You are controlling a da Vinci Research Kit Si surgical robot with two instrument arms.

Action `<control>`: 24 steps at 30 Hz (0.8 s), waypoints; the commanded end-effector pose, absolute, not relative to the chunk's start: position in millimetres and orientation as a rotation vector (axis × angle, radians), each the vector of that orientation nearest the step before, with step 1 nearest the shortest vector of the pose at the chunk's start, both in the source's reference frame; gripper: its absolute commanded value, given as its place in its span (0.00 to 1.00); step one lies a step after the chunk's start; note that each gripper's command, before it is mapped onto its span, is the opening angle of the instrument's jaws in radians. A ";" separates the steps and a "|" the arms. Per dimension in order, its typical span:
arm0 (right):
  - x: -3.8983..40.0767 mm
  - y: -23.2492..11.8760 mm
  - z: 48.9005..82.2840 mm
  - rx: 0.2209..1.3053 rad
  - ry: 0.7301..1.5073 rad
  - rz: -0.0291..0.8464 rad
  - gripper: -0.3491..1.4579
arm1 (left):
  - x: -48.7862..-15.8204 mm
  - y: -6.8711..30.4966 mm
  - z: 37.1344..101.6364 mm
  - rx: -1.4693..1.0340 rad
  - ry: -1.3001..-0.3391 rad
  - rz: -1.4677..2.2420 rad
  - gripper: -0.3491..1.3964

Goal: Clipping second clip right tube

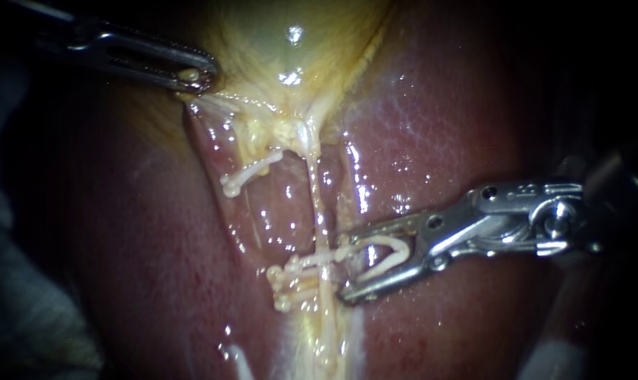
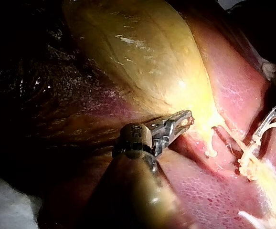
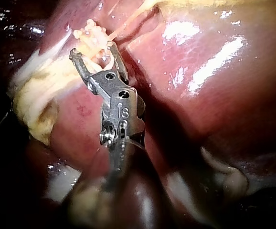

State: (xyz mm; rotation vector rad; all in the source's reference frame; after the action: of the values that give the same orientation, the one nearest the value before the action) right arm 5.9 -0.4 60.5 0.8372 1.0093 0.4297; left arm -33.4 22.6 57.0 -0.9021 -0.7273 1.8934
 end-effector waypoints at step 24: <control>7.1 1.5 66.0 0.900 0.941 0.611 0.46 | -33.4 22.7 57.0 -0.902 -0.728 1.893 0.00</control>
State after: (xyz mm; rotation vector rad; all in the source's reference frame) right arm 7.3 1.4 66.2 0.9017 0.9389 0.6176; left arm -33.4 22.6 57.0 -0.9023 -0.7277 1.8933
